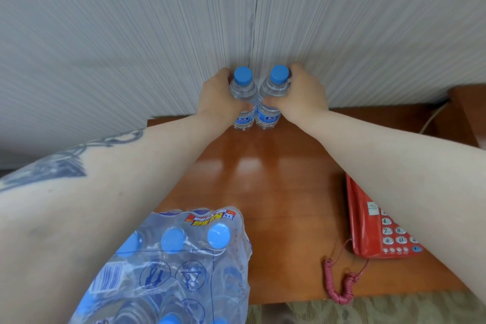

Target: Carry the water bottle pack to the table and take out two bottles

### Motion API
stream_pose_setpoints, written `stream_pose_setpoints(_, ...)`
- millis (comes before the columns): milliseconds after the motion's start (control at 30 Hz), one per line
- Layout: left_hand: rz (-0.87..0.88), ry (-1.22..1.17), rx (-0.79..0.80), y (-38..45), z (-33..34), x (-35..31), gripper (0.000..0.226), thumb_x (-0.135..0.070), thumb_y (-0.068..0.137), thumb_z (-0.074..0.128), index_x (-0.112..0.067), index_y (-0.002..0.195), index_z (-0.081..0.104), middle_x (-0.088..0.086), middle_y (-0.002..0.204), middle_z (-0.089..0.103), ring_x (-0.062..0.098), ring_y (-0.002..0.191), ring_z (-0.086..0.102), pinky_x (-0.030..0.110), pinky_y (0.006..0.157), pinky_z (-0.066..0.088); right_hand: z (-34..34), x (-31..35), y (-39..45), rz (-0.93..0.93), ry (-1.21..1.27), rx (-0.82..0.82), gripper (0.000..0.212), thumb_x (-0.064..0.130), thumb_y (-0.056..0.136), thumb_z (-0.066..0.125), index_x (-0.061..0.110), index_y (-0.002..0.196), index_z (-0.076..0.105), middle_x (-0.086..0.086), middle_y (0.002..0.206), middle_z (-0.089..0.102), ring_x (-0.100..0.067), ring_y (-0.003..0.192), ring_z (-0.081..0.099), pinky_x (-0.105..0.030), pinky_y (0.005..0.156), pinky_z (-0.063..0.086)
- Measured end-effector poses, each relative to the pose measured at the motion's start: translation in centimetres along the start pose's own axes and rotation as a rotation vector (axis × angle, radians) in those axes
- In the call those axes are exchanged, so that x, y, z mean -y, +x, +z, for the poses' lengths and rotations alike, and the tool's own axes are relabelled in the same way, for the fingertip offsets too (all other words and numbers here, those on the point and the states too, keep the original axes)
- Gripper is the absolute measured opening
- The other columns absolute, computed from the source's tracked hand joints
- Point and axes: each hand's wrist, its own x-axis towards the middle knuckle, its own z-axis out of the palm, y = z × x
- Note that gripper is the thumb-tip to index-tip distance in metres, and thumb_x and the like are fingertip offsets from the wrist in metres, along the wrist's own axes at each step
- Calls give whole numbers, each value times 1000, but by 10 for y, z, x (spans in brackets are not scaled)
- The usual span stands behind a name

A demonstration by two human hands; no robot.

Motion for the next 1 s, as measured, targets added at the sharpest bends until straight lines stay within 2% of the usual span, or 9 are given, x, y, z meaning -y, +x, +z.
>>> stream_pose_setpoints(67,4,16,9,1,-2,0,61,-9,72,87,-8,126,60,6,114,70,19,94,61,27,76,47,-1,-2,0,4,6,5,57,34,71,83,12,114,52,-3,113,67,-19,92,58,-30,69,39)
stream_pose_setpoints(267,19,62,65,1,-8,-4,77,-18,68,91,-8,133,52,10,124,67,26,107,64,29,79,46,-4,0,3,-5,-52,77,70,41,69,84,14,123,49,-2,118,66,-26,104,63,-30,72,40)
stream_pose_setpoints(333,31,57,47,0,-8,-4,73,-21,69,90,-7,131,53,9,122,67,23,101,62,30,77,47,-4,0,4,-6,-65,87,70,40,70,83,15,126,49,-2,119,66,-25,106,63,-30,73,39)
stream_pose_setpoints(433,46,46,19,-3,-7,-3,65,-20,76,87,-7,131,56,11,124,67,27,107,64,34,82,51,-2,1,5,3,-58,77,68,39,72,82,15,127,50,-3,120,66,-26,107,63,-30,74,41)
stream_pose_setpoints(567,15,6,15,1,-4,-3,61,-14,76,87,-7,129,57,8,123,68,19,98,61,25,79,44,1,3,6,17,-40,63,69,38,71,84,13,126,50,-5,120,66,-27,106,63,-31,76,44)
stream_pose_setpoints(767,19,-23,8,-2,-1,0,60,-13,79,84,-6,131,55,9,122,66,15,94,55,24,79,44,4,3,3,16,-48,48,70,38,74,82,13,130,48,-6,125,65,-28,111,62,-36,84,49)
stream_pose_setpoints(900,-11,-74,20,-5,-2,-1,63,-12,81,83,-6,134,50,10,127,65,15,97,55,25,78,47,6,1,1,51,-58,60,69,40,78,77,14,134,46,-5,127,64,-28,112,62,-32,79,45)
stream_pose_setpoints(1000,-33,-32,68,-12,-6,-4,67,-14,82,82,-5,138,46,12,129,64,20,100,58,28,81,46,3,0,-5,111,-111,118,67,47,82,72,11,133,46,-5,120,64,-27,106,63,-34,76,48)
